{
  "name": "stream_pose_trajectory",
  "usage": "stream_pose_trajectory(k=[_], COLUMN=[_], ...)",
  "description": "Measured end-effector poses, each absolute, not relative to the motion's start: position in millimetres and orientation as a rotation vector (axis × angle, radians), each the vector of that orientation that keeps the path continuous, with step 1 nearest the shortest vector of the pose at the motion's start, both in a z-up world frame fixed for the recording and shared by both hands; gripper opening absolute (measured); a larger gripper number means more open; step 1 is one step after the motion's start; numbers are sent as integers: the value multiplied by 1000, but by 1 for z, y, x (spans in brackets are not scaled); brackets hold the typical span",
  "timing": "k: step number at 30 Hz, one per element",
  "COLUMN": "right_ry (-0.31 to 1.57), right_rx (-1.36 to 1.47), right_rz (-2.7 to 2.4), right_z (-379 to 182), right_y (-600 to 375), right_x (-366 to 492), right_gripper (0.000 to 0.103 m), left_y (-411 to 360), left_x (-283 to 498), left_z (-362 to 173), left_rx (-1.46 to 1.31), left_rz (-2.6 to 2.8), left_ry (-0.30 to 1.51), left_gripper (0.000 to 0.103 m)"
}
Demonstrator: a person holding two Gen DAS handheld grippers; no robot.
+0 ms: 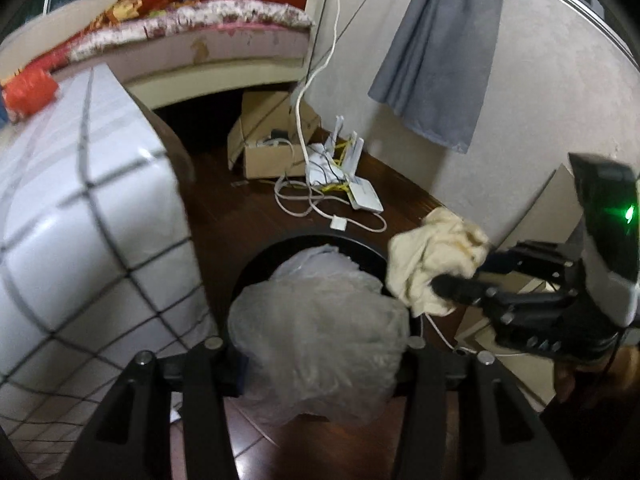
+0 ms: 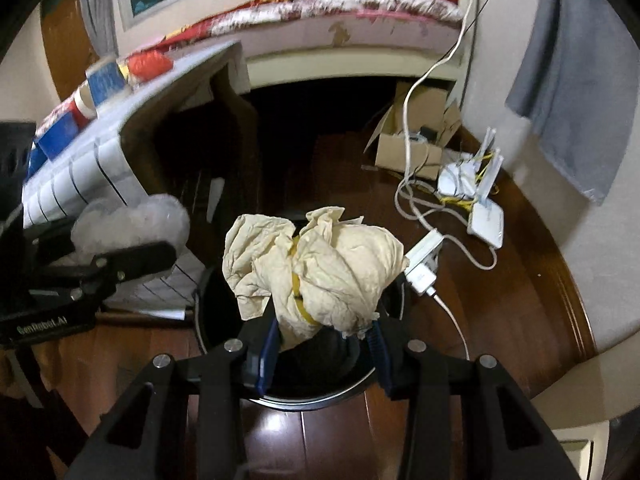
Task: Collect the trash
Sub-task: 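Carry both items over the black bin and open both tools to drop them, then move both tools back toward the table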
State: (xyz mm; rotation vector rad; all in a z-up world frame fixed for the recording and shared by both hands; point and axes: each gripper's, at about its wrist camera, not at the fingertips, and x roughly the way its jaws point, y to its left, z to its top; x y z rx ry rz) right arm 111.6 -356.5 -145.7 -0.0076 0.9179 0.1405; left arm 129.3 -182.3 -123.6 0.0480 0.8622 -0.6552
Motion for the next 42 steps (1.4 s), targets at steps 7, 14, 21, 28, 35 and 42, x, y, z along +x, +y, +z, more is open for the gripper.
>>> stream_pose_trajectory(k=[7, 14, 21, 28, 35, 42], right_ry=[989, 1072, 1036, 994, 937, 892], right_rx=[-35, -69, -42, -57, -69, -73], right_rz=[189, 115, 55, 5, 42, 87], right_z=[-177, -203, -186, -161, -135, -118], right_y=[-364, -378, -381, -357, -322, -287], right_x=[135, 132, 120, 104, 91, 83], right_gripper=[50, 102, 102, 102, 102, 102], left_y=[-197, -184, -151, -114, -85, -63], left_x=[146, 136, 122, 106, 98, 90], left_z=[-148, -167, -164, -142, -121, -104], left_rx=[24, 54, 89, 56, 37, 25], left_rz=[-669, -542, -417, -362, -301, -247], left_ry=[946, 983, 966, 915, 870, 828], left_gripper=[85, 100, 102, 102, 102, 102])
